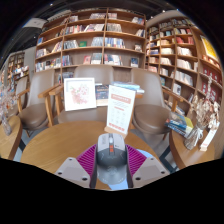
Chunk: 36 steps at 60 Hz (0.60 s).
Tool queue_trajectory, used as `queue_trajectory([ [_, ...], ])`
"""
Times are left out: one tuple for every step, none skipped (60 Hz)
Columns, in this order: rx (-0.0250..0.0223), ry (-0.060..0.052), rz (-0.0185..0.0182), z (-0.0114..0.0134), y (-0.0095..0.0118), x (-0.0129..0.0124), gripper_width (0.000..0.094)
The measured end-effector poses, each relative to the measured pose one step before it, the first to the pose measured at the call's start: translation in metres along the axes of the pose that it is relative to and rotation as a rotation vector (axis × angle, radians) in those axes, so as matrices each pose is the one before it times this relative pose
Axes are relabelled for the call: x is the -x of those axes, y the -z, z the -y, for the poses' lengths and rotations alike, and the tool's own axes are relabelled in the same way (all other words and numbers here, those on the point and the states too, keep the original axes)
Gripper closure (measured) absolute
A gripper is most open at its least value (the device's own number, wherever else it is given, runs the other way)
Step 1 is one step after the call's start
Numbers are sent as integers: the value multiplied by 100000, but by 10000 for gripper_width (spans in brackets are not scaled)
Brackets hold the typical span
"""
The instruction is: Arrange mouse
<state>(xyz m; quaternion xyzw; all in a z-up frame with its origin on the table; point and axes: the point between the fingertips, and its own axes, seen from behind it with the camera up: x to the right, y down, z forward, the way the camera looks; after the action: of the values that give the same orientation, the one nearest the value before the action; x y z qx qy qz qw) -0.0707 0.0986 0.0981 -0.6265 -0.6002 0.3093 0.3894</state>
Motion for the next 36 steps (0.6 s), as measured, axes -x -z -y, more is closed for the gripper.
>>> queue_trajectory([
  [671,-271,-587,-196,-320,-828,520],
  [514,-198,-517,-374,-339,-812,521],
  [475,-297,-416,-379,-357,-728,521],
  [509,-363,-372,-388,-362,-727,520],
  [692,-332,-365,-453,-381,-701,520],
  [931,-148,-310,-497,-364,-666,522],
  [1107,-30,-410,-518,-353,-636,522],
  [881,68,-667,-675,-332,-713,520],
  [710,-214,-208,-480,-272,-553,521],
  [582,-269,-518,-498,-380,-289,521],
  [654,-393,505,-207,-243,-500,520],
  [545,-267,318,-390,-323,-259,523],
  [511,-176,390,-364,-271,-227,523],
  [473,-224,354,-369,-241,-186,520],
  [432,-386,395,-346,-201,-123,520],
  [401,-515,574,-344,-203,-66,521],
  [408,-510,285,-494,-253,130,519],
  [515,-347,156,-379,-437,202,519],
  [533,-281,718,-388,-64,-221,518],
  [420,-126,328,-324,-150,-105,517],
  [335,-98,159,-282,-97,-64,517],
  [294,-27,5,-267,-132,-106,517],
  [283,41,-36,-257,-139,-95,518],
  [321,184,-46,-248,-130,-83,511],
  [356,206,43,-240,-107,-50,504],
  [353,75,23,-261,-116,-41,500],
  [391,-166,-19,-219,-243,152,485],
  [-778,-283,461,-29,74,-64,480],
  [-887,-308,162,200,-55,207,470],
  [-16,214,326,-70,-38,36,460],
  [-14,450,73,-8,-14,-54,446],
  [-240,404,-159,76,7,-77,430],
  [289,288,-257,-25,3,-53,415],
  [116,174,-508,25,49,-93,396],
  [-224,98,-353,103,53,-35,356],
  [-264,-37,-616,78,104,-116,294],
])
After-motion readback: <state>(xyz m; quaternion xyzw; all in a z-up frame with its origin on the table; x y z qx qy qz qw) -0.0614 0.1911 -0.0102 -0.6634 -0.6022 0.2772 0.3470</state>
